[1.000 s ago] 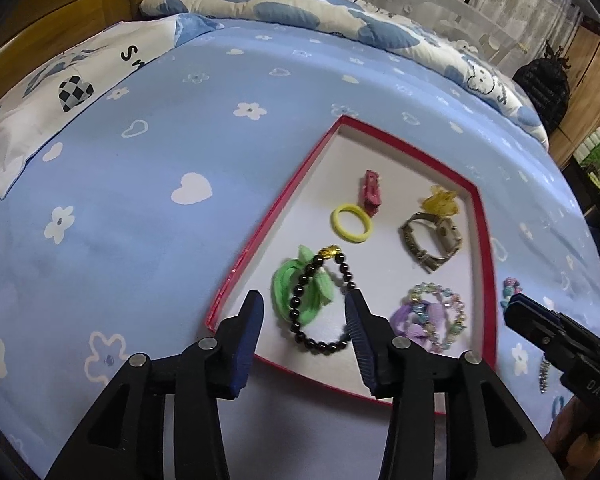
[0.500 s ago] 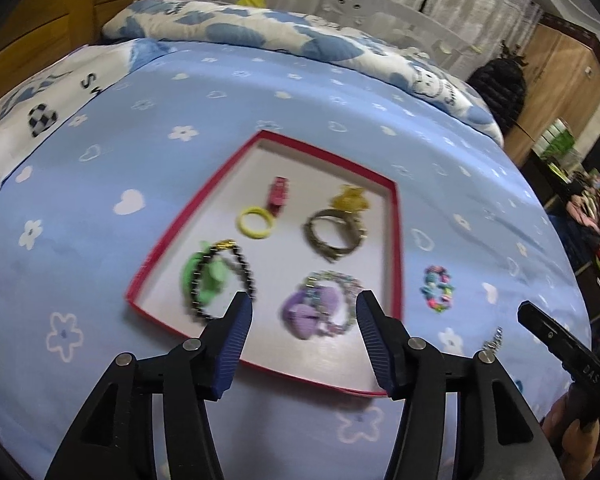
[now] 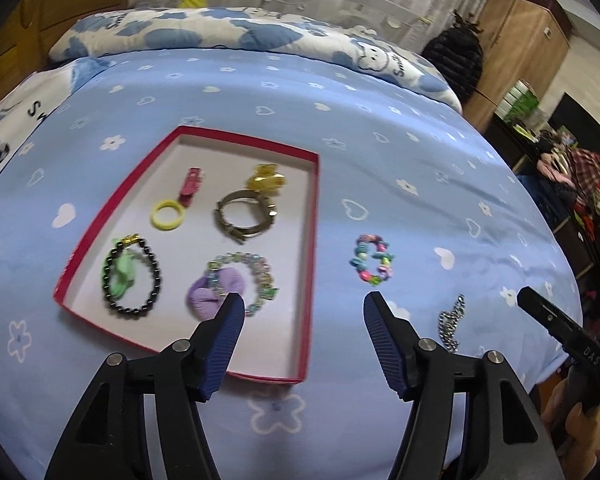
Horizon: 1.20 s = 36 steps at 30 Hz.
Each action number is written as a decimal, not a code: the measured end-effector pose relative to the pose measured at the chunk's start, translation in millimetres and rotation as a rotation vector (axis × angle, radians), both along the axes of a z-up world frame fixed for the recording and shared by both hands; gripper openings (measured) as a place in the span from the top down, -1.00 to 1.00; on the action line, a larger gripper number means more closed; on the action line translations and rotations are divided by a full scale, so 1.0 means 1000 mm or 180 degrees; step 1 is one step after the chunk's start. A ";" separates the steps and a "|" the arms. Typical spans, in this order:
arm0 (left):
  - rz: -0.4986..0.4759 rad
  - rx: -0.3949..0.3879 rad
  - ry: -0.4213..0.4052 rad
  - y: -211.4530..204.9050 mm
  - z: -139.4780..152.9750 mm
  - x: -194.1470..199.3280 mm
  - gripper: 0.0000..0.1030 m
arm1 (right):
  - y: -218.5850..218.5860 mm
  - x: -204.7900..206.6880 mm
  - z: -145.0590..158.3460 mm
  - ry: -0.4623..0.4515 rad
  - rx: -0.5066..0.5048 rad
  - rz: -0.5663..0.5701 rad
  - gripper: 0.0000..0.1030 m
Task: Organize jewelry
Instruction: 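Move both open tools over the colorful bracelet and silver chain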
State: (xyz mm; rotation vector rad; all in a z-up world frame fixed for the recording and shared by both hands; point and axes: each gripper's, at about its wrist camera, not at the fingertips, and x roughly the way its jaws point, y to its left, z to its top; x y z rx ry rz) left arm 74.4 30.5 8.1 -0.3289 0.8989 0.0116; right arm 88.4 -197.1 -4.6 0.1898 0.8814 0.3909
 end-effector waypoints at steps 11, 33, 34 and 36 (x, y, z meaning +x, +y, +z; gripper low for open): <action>-0.0160 0.0052 0.0010 -0.023 -0.001 0.016 -0.30 | -0.010 -0.009 -0.006 0.0044 -0.0072 -0.0003 -0.31; -0.0553 0.0406 0.0293 -0.062 -0.026 0.101 -0.36 | 0.010 0.005 -0.054 0.0472 -0.0330 0.0316 -0.41; -0.0580 0.0418 0.0316 -0.064 -0.029 0.107 -0.36 | 0.010 0.006 -0.057 0.0490 -0.0349 0.0321 -0.41; -0.0612 0.0446 0.0372 -0.068 -0.036 0.120 -0.36 | 0.009 0.008 -0.062 0.0531 -0.0374 0.0320 -0.41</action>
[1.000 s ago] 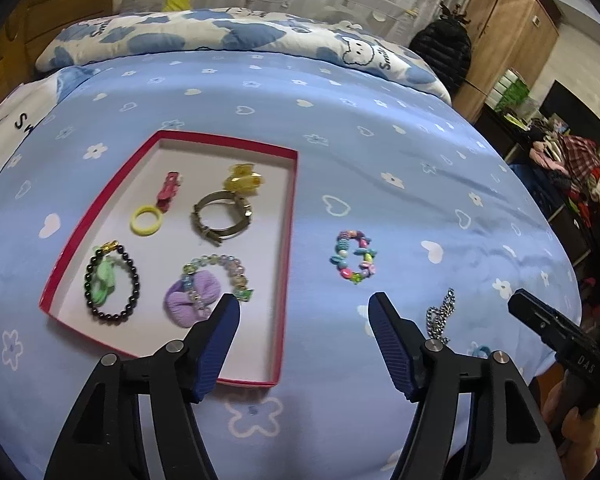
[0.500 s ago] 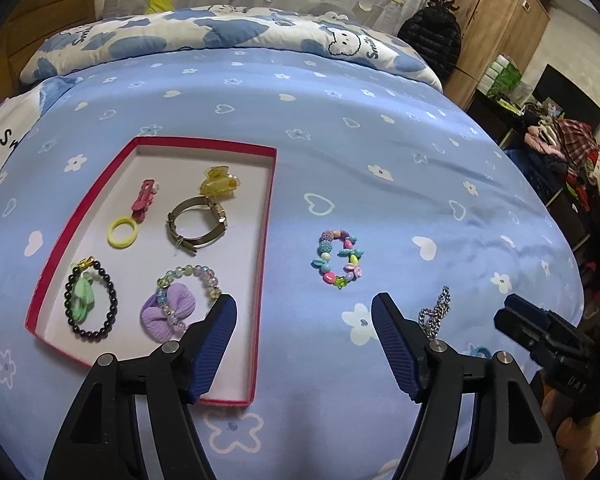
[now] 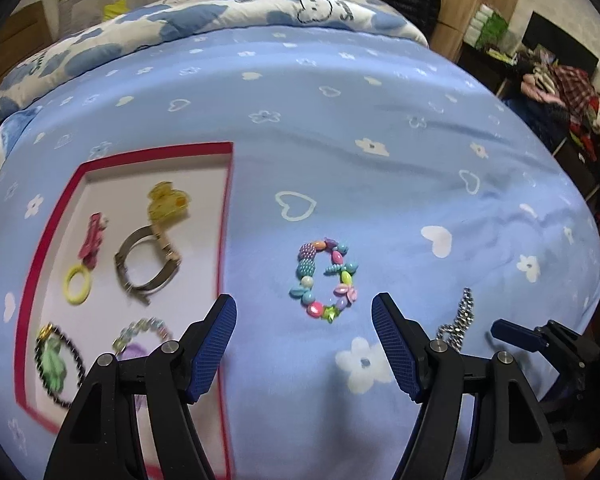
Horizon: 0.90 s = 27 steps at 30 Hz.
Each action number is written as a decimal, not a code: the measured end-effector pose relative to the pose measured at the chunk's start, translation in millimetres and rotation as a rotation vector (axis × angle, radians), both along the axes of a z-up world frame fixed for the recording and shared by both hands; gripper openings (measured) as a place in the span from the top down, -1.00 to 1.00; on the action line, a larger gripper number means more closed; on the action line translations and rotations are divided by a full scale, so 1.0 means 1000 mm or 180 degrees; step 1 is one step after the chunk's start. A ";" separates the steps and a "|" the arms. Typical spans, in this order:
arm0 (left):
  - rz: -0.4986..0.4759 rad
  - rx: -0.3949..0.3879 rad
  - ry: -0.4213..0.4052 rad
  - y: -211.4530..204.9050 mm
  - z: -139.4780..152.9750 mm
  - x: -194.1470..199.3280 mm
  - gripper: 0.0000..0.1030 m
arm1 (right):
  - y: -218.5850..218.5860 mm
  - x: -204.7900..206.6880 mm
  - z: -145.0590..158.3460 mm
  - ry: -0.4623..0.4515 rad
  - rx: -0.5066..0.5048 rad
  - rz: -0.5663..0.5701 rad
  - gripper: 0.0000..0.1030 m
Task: Organize jewelry
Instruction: 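Move both open tools over the colorful bracelet and silver chain, then grasp the colorful beaded bracelet with the left tool while the right tool grasps the silver chain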
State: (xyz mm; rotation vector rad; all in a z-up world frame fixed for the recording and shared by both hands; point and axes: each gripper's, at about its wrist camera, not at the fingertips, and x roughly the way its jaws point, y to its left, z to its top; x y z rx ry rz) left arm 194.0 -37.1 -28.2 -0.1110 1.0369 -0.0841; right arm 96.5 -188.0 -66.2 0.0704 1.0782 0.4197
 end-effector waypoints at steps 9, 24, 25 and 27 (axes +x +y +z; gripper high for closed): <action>-0.0133 0.0079 0.0251 -0.014 -0.035 0.049 -0.36 | -0.004 0.010 -0.013 0.0101 -0.0032 -0.0017 -0.41; -0.0260 0.0206 0.0256 -0.028 -0.058 0.067 0.65 | -0.007 0.020 -0.023 0.0012 -0.0221 -0.0102 0.80; -0.0254 0.0137 0.0243 -0.027 -0.056 0.065 0.66 | -0.009 0.021 -0.023 0.0029 -0.0177 -0.0117 0.81; -0.0237 0.0016 0.0193 -0.023 -0.051 0.057 0.76 | -0.012 0.022 -0.021 0.0030 -0.0113 -0.0153 0.84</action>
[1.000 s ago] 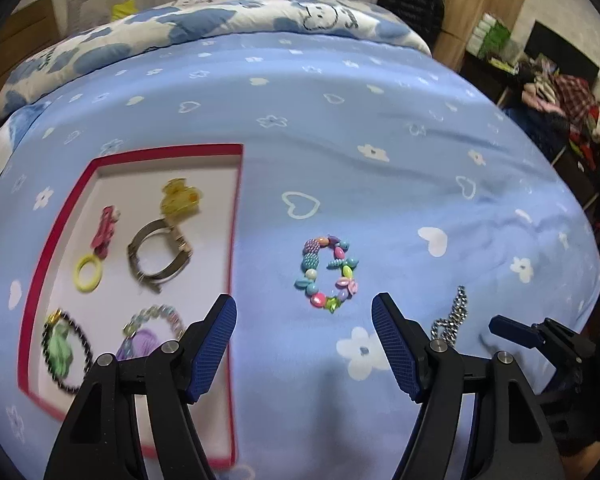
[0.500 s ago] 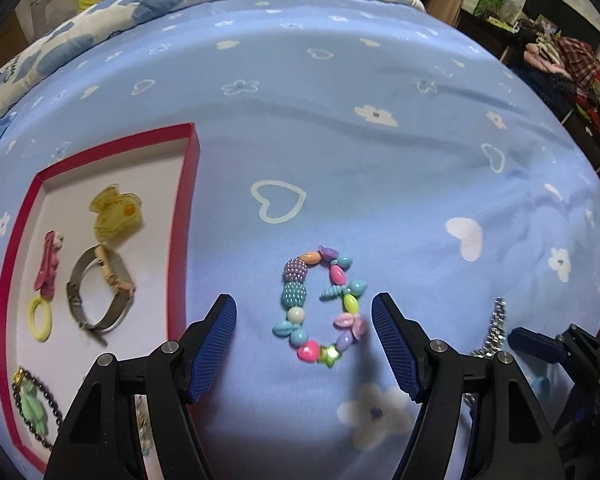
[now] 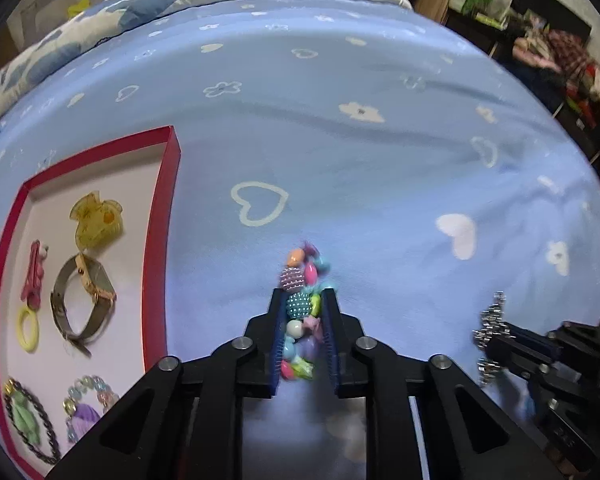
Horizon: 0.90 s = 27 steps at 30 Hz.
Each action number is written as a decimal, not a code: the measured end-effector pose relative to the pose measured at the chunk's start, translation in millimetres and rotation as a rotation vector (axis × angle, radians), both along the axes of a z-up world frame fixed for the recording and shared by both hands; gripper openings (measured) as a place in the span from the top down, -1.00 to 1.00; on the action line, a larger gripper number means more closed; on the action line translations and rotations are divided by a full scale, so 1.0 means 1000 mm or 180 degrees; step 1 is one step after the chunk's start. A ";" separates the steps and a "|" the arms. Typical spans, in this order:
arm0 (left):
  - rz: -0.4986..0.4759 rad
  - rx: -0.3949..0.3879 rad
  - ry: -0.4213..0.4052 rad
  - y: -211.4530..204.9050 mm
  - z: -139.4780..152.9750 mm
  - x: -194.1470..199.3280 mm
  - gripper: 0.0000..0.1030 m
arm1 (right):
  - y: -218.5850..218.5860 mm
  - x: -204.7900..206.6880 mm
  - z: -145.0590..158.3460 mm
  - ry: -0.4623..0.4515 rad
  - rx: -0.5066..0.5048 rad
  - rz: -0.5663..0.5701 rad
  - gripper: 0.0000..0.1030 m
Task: Organize jewelry
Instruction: 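Grasp the colorful beaded bracelet with the left tool while the right tool grasps the silver chain, then carry the bracelet and chain into the tray and open both tools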
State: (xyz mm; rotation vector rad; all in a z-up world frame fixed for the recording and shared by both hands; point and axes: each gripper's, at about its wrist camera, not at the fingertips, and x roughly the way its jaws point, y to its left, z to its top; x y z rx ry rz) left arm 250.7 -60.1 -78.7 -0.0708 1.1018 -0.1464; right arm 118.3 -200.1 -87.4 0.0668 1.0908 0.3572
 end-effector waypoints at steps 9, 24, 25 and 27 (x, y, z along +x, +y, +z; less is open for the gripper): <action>0.0179 -0.0346 -0.0266 0.023 0.032 -0.042 0.76 | -0.004 -0.004 0.028 -0.0214 0.0231 -0.0101 0.84; 0.0497 -0.0579 -0.0626 0.065 0.084 -0.126 0.79 | 0.009 -0.009 0.081 -0.0557 0.0511 -0.0042 0.84; 0.0521 -0.0586 -0.0647 0.069 0.086 -0.131 0.79 | 0.011 -0.010 0.083 -0.0573 0.0519 -0.0031 0.84; 0.0559 -0.0593 -0.0680 0.075 0.090 -0.140 0.79 | 0.015 -0.010 0.089 -0.0610 0.0549 -0.0001 0.84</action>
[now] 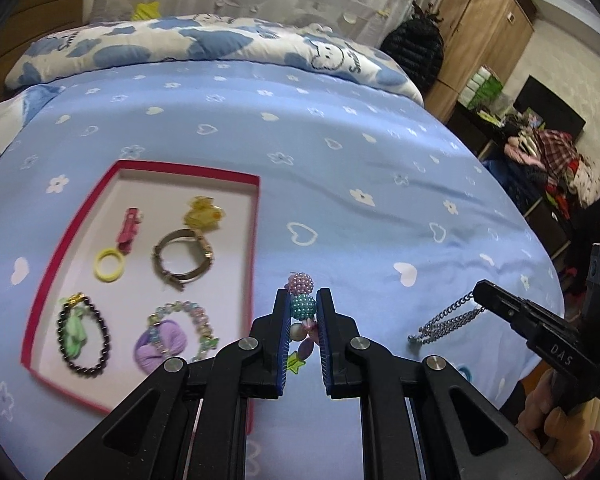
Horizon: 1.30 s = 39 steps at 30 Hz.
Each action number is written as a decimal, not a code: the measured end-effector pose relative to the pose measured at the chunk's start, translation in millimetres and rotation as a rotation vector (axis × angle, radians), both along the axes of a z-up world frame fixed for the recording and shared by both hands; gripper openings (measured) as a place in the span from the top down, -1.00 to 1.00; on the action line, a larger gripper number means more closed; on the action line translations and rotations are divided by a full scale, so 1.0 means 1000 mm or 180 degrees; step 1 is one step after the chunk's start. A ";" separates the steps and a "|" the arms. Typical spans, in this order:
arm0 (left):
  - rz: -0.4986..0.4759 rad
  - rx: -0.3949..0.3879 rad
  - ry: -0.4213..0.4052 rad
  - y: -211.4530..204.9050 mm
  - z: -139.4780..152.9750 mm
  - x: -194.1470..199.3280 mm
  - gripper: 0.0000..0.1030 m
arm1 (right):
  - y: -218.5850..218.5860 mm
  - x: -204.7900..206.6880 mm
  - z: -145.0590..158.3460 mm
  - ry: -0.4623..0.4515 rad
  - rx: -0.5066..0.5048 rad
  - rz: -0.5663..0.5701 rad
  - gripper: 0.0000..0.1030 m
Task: Organize jewelry
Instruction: 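Carry the bracelet and chain into the tray and open both tools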
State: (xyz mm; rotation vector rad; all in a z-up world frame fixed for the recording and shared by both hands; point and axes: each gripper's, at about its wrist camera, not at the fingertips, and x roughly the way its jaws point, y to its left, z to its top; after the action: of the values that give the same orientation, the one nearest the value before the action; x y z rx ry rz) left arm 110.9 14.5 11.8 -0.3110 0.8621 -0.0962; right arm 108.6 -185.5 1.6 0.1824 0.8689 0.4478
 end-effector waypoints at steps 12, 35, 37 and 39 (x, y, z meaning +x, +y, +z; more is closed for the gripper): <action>0.0279 -0.0061 -0.0104 0.043 0.016 -0.037 0.79 | 0.041 0.004 0.029 -0.0222 0.0109 0.0281 0.84; 0.0744 -0.0093 -0.0063 0.108 0.012 -0.063 0.79 | 0.148 0.018 0.059 -0.0416 0.0346 0.0915 0.84; 0.0762 -0.0100 -0.0037 0.113 0.009 -0.062 0.79 | 0.156 0.018 0.057 -0.0377 0.0367 0.0964 0.84; 0.0785 -0.0103 -0.0007 0.118 0.006 -0.061 0.79 | 0.166 0.020 0.051 -0.0327 0.0373 0.1009 0.84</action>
State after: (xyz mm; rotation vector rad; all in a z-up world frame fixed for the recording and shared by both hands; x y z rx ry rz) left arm 50.0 132.6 17.9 -0.4451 0.8144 0.1188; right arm 128.1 -19.6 52.3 0.1278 0.7729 0.7984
